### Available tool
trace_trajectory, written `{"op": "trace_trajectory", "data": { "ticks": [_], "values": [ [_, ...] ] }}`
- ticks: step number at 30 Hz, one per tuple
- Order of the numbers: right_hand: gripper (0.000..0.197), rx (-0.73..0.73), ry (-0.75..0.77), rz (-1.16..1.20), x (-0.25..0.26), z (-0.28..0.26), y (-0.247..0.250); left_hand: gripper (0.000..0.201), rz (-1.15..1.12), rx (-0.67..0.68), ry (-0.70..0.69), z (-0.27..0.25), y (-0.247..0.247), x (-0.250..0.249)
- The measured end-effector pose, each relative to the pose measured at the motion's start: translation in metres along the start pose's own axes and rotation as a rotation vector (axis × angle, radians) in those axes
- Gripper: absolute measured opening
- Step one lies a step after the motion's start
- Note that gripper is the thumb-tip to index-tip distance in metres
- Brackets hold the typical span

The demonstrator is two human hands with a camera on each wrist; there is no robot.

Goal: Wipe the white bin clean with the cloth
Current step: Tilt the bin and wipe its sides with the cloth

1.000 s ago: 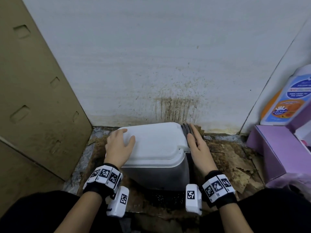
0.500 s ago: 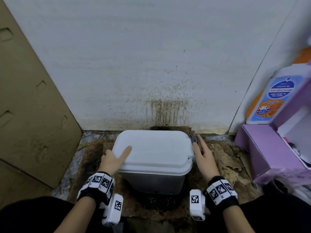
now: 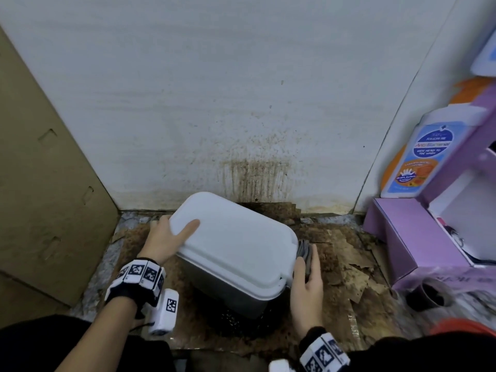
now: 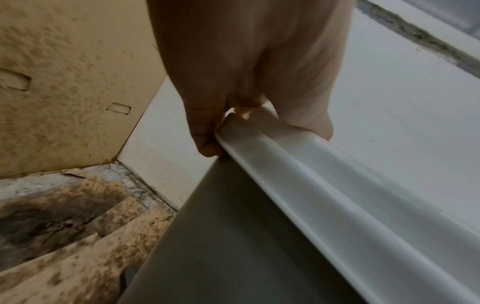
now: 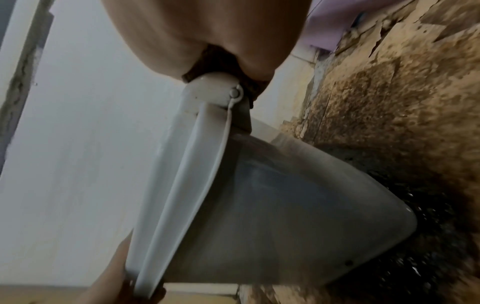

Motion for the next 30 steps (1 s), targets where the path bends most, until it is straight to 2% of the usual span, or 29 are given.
{"op": "trace_trajectory", "data": {
  "ticks": [6,8,12,15,21,24,27,30],
  "values": [
    [0.060,-0.054,0.012,-0.111,-0.014,-0.015,-0.008,0.119,-0.028,-0.046,0.047,0.002,-0.012,0.025],
    [0.059,-0.044,0.013,-0.126,-0.013,-0.015,-0.009,0.117,-0.020,-0.048,0.066,-0.002,-0.013,0.017],
    [0.055,-0.040,0.005,-0.107,-0.010,-0.004,-0.002,0.087,0.006,-0.066,0.066,-0.008,-0.018,0.001],
    [0.050,-0.045,-0.010,-0.037,-0.006,0.006,0.005,0.091,-0.012,-0.130,0.094,-0.015,-0.023,0.004],
    [0.046,-0.035,-0.075,0.032,-0.003,0.037,0.015,0.097,-0.118,-0.257,0.237,-0.046,-0.034,0.009],
    [0.046,0.025,-0.075,0.016,0.009,0.051,0.011,0.093,-0.204,-0.249,0.264,-0.061,-0.044,0.001],
    [0.042,0.145,-0.044,-0.028,0.026,0.060,-0.002,0.088,-0.261,-0.195,0.236,-0.068,-0.057,-0.008],
    [0.039,0.293,-0.027,-0.141,0.032,0.067,-0.020,0.069,-0.332,-0.123,0.182,-0.070,-0.072,-0.017]
  ]
}}
Point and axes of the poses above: each hand's wrist, its own z-axis towards the middle knuckle, its own y-axis out of the back of the hand, x = y × z, the point moved 10 cm from there along z, towards the middle knuckle, and after that the axes turned 14 degrees about -y, right-handed, at the moved point
